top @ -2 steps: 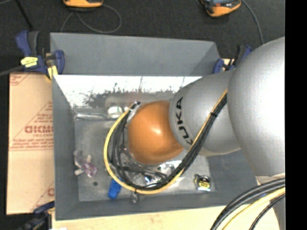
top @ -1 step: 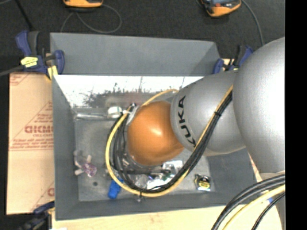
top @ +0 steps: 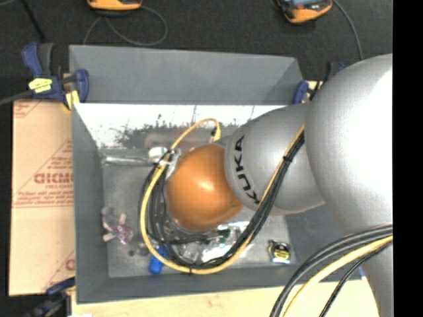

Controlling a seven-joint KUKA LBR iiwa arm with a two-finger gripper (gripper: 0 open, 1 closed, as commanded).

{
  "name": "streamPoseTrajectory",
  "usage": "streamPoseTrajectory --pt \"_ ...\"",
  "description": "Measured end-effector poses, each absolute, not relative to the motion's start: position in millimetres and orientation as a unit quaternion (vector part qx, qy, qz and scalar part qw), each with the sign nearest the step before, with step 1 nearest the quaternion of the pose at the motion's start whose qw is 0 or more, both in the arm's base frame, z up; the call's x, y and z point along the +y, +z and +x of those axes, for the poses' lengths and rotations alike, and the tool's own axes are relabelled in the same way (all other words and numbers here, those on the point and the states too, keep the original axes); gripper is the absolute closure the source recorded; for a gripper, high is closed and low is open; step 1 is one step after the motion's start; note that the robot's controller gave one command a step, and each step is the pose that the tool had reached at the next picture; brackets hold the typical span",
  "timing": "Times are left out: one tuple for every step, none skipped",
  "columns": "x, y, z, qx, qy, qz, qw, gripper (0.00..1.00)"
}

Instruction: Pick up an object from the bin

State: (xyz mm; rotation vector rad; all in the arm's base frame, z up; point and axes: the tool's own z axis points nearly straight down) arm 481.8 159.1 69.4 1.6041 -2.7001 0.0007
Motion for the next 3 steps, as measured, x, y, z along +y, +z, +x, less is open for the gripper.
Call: streamPoseTrajectory --pt "159.6 69.8 482.2 -0.862 -0.001 0.508 0.0 0.0" --pt "159.9 69.8 482.0 -0.862 -0.001 0.507 0.0 1.0" --pt "159.6 173.5 484.4 -0.863 0.001 0.505 -0.005 1.0"
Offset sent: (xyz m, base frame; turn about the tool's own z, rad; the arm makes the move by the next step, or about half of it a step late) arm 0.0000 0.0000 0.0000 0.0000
